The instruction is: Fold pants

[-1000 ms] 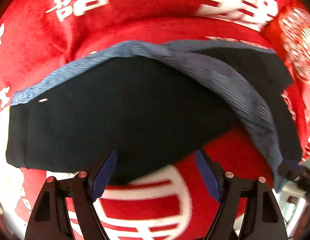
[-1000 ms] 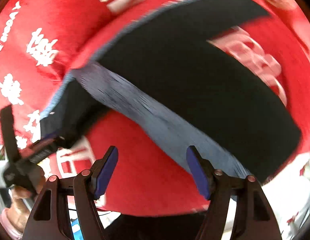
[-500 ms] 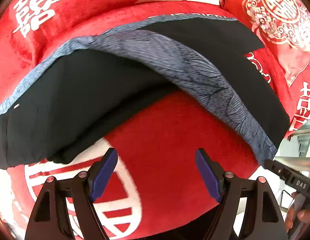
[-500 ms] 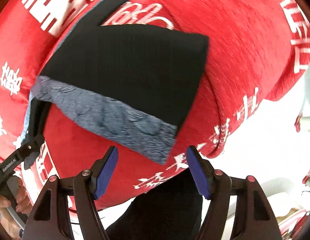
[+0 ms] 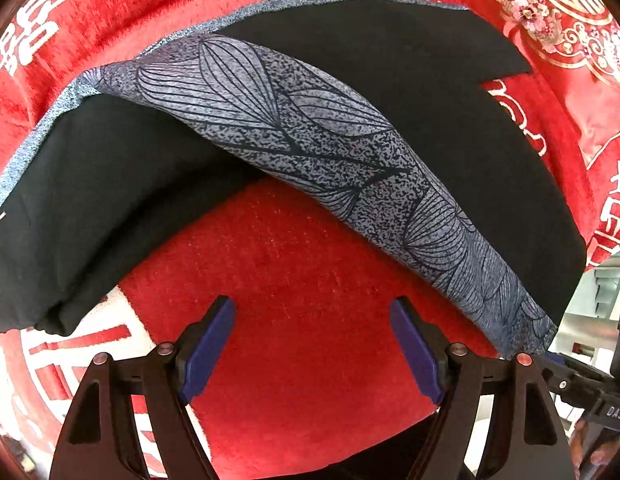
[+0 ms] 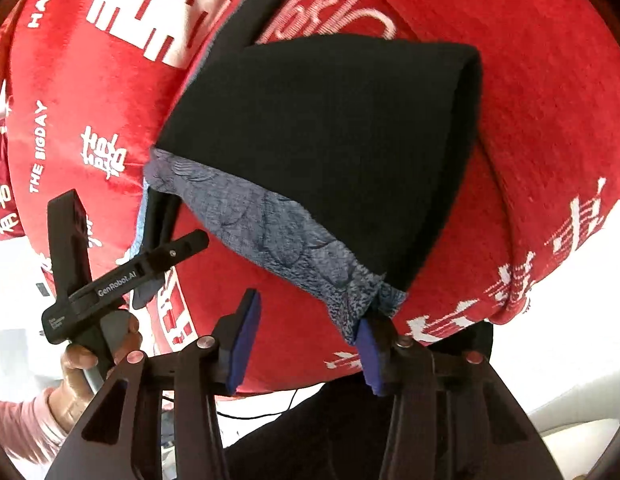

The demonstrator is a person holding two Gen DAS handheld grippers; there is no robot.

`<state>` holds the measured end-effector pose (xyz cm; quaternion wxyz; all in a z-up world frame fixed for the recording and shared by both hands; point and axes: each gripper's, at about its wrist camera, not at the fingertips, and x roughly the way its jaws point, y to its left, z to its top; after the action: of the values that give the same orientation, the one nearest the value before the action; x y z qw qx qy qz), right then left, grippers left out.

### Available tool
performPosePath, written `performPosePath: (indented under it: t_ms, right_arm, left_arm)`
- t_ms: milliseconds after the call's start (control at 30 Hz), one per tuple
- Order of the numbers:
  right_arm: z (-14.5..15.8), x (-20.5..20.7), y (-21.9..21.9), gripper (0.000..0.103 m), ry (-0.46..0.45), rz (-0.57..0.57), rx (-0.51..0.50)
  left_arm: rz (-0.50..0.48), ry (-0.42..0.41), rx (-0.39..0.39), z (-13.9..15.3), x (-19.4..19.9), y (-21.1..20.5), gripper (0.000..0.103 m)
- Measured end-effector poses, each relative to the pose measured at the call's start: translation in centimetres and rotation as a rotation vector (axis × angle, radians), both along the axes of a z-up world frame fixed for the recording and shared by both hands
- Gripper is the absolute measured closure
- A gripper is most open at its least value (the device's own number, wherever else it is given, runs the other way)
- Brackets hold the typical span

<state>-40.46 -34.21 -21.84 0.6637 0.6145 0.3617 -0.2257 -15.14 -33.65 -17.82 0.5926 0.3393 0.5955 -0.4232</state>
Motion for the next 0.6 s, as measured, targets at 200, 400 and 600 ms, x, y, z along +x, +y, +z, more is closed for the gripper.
performPosePath:
  t_ms: [200, 400, 600]
  right_arm:
    - [-0.8, 1.1, -1.6, 0.1, 0.019, 0.025, 0.087]
    - [6.6, 3.6, -6.2, 0.1, -0.063, 0.119, -0.049]
    - [12.9, 7.2, -15.8, 0.1, -0.061, 0.201, -0.233]
  left_arm:
    - [-0.003, 0.003, -0.003, 0.1, -1.1, -1.5, 0.016]
    - [0.055, -0.031, -0.045, 2.7, 0.0, -3.6, 0.016]
    - [0.137, -0.102, -0.094, 5.6, 2.4, -5.7, 0.016]
